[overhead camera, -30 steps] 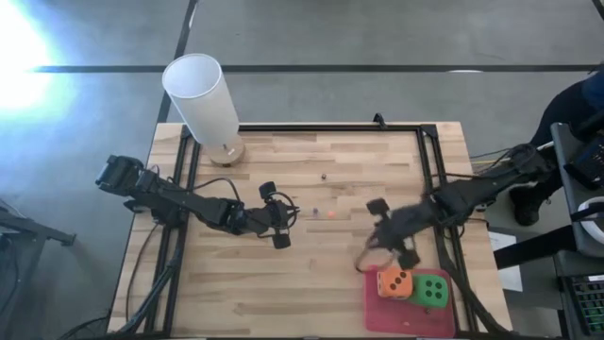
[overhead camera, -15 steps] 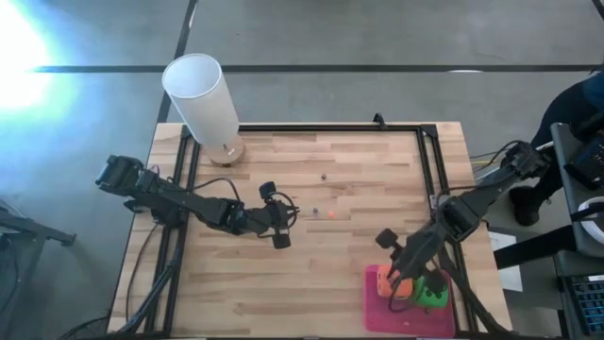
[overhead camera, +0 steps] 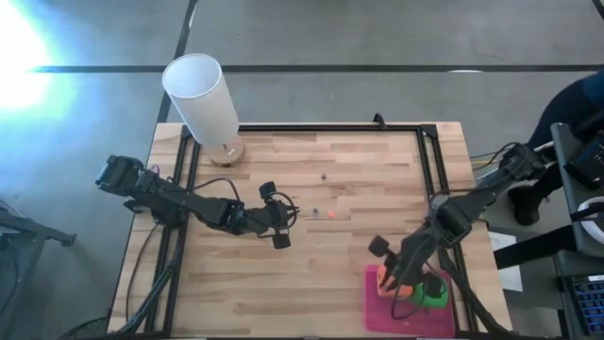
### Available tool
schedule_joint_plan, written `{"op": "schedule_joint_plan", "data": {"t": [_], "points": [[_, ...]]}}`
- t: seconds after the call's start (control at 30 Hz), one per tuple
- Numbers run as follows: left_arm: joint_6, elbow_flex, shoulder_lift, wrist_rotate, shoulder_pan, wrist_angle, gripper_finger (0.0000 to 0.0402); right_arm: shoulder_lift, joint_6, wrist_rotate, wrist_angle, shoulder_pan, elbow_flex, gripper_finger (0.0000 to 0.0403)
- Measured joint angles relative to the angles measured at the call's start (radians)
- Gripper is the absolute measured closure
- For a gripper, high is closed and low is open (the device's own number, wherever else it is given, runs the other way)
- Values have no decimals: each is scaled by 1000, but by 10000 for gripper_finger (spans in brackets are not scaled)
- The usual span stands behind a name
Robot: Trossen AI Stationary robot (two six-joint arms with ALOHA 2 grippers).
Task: Pick & Place Dice
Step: Put the small purple die into the bin
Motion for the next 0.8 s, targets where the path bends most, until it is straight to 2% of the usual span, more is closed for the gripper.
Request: {"op": "schedule_joint_plan", "data": {"t": [0.17, 0.43, 0.8], "points": [[0, 0, 0, 0, 0, 0, 366, 31, -7, 0, 1, -6, -2, 350], [0, 0, 0, 0, 0, 0, 366, 38, 8, 0, 22, -7, -2, 313], [0, 0, 0, 0, 0, 0, 366, 39, 9, 0, 11, -6, -17, 297]]}}
